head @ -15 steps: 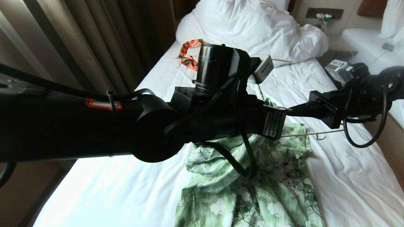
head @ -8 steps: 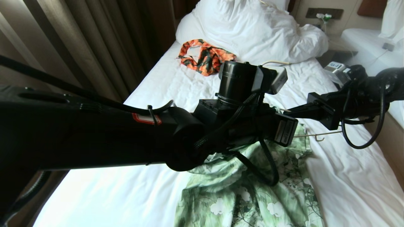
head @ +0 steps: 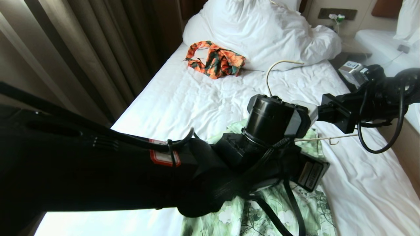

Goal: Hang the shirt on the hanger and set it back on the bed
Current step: Hook one side of the shirt onto the hanger

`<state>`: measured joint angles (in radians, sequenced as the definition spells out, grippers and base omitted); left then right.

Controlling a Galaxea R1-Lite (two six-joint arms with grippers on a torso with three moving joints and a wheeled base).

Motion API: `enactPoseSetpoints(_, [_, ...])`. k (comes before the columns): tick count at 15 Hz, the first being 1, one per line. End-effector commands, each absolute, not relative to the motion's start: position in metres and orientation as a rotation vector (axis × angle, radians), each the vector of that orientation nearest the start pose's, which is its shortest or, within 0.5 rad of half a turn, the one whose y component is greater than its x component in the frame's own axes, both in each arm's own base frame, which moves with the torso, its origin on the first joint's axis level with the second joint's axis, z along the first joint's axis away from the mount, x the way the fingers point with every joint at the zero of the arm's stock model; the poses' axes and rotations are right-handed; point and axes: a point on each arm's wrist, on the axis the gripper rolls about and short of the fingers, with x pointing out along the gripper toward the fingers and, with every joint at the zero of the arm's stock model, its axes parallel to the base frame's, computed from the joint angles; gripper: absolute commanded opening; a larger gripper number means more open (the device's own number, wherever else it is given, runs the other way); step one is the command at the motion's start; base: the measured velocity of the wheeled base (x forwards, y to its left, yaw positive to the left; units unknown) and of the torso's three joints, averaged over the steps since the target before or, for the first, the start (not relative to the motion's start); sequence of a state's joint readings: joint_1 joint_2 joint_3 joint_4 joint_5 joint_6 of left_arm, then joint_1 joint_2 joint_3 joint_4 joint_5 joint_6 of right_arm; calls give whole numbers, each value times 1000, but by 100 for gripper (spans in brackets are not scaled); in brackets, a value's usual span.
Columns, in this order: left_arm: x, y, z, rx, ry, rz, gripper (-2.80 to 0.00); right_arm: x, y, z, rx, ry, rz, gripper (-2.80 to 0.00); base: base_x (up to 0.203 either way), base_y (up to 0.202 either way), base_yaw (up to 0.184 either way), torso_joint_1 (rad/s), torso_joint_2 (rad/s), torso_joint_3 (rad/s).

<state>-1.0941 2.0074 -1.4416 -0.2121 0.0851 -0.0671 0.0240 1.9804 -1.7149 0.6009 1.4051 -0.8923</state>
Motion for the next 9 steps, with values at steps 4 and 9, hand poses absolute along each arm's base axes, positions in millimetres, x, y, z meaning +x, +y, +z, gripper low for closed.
enactPoseSetpoints(4, [181, -360, 175, 155, 389, -974, 0, 358, 27, 242, -123, 64, 1483, -280, 0, 0, 0, 0, 0, 0])
enactPoseSetpoints(9, [175, -342, 183, 137, 348, -933, -280, 361, 32, 227, -92, 103, 1497, -280, 0, 0, 0, 0, 0, 0])
